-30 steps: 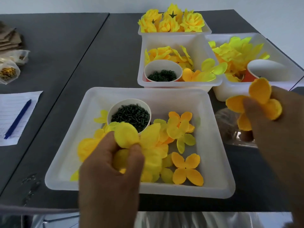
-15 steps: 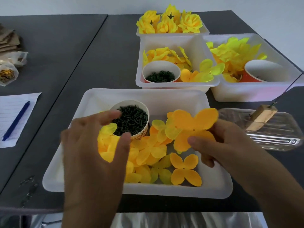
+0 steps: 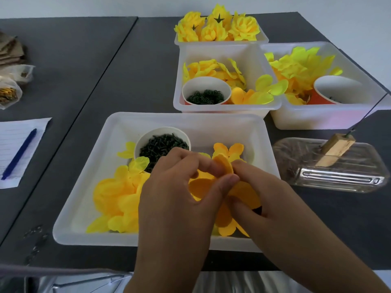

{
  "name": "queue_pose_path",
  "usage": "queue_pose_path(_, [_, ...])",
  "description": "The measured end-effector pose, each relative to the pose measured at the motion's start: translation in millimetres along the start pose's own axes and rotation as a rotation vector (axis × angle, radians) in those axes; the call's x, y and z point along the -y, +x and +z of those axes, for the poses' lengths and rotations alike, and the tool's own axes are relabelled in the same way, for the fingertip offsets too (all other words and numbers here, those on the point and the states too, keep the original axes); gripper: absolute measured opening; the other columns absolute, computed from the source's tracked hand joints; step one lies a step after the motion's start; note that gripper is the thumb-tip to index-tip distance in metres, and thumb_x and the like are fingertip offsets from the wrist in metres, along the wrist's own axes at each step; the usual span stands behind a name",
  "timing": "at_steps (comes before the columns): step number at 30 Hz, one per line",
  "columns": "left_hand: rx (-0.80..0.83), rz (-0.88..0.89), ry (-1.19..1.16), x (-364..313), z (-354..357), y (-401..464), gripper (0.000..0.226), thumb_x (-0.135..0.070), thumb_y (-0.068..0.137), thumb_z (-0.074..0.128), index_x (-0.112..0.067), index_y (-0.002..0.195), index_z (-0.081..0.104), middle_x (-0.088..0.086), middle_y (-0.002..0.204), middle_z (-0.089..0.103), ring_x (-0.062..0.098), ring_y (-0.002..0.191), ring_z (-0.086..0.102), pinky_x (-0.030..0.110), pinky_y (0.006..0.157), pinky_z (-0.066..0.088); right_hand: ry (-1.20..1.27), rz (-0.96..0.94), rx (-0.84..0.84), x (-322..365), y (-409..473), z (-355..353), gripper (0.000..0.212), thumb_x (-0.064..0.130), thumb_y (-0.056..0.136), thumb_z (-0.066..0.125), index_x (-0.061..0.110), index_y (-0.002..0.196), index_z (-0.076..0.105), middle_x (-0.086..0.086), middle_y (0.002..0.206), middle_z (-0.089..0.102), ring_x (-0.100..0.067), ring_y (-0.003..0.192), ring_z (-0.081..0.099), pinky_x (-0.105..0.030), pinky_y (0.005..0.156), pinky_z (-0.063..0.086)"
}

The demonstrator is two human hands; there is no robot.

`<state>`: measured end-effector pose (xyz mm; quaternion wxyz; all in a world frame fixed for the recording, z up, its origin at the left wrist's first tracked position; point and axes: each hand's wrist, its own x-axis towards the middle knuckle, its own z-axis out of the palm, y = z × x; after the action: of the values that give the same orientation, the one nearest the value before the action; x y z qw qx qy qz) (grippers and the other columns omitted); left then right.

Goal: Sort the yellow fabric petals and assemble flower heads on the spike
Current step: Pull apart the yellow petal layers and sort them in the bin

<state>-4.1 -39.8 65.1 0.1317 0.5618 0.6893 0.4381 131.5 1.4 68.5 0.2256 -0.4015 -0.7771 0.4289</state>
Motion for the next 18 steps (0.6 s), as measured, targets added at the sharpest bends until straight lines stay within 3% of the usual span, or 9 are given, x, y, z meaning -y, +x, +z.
queue_pose_path(4, [0.062, -0.045, -0.12, 0.5, -5.9, 3.1, 0.025, -0.064, 0.068, 0.07, -0.04, 0.074, 0.068, -0.022, 0.087, 0.062, 0.002, 0.088, 0.057, 0.011, 0.064, 0.04, 0.02, 0.003, 0.034, 0.1, -2.0, -4.5, 0.012, 0.041, 0.083, 0.045, 0.037, 0.091, 0.053, 0.015, 0.085, 0.062, -0.004, 0.07, 0.06, -0.015, 0.058, 0.049])
queue_pose_path(9, [0.095, -0.047, -0.162, 1.8, -8.5, 5.5, 0.02, -0.058, 0.064, 0.073, -0.039, 0.071, 0.07, -0.021, 0.084, 0.065, 0.004, 0.085, 0.059, 0.018, 0.064, 0.041, -0.026, 0.006, 0.06, -0.9, -3.8, -7.6, 0.009, 0.037, 0.084, 0.047, 0.039, 0.092, 0.051, 0.013, 0.086, 0.062, -0.009, 0.072, 0.06, -0.026, 0.061, 0.053])
queue_pose_path(18, [0.135, -0.053, -0.198, 6.7, -10.2, 7.7, 0.02, -0.054, 0.062, 0.072, -0.04, 0.076, 0.071, -0.017, 0.083, 0.066, 0.011, 0.078, 0.059, 0.027, 0.061, 0.044, -0.026, 0.038, 0.129, -0.9, -4.8, -12.1, 0.016, 0.044, 0.081, 0.044, 0.044, 0.097, 0.048, 0.019, 0.093, 0.06, -0.002, 0.082, 0.06, -0.013, 0.066, 0.051])
